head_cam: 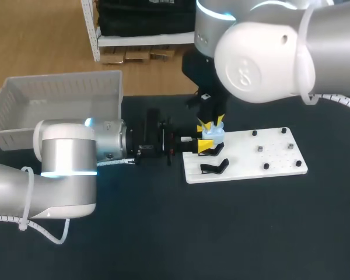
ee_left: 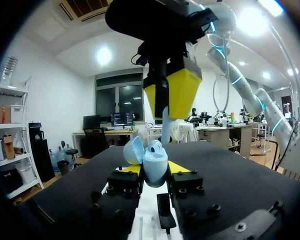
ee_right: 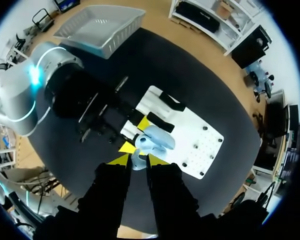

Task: Pick up each earbud case from the left stands, insert the matching earbuds, close the lid, and place the case in the box.

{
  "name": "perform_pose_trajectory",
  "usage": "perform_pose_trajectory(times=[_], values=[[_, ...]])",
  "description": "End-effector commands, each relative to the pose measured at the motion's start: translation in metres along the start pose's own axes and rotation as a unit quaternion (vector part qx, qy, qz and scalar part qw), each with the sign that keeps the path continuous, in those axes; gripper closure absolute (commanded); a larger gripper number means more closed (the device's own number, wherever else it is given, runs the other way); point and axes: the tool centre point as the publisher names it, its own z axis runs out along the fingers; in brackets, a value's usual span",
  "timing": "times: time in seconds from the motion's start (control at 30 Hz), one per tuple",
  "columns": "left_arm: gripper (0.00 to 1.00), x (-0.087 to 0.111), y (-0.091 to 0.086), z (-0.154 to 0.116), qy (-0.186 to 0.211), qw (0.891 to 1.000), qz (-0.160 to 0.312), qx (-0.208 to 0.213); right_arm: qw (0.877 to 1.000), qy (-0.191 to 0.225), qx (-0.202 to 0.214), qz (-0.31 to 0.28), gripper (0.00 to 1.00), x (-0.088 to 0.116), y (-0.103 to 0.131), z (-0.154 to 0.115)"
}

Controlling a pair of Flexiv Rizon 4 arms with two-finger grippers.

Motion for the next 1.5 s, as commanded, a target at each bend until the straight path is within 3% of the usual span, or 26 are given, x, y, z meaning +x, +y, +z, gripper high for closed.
perform_pose_trajectory(times=[0.03, 1.5], values=[[1.0, 0.001, -0.002, 0.0, -0.002, 1.0, 0.002, -0.005, 1.0, -0.002, 0.004, 0.001, 1.0, -0.001, -0.001, 0.002], [1.0, 0.001, -0.002, 0.0, -0.002, 1.0, 0.002, -0.005, 1.0, 0.0, 0.011, 0.011, 1.0, -0.002, -0.007, 0.015]])
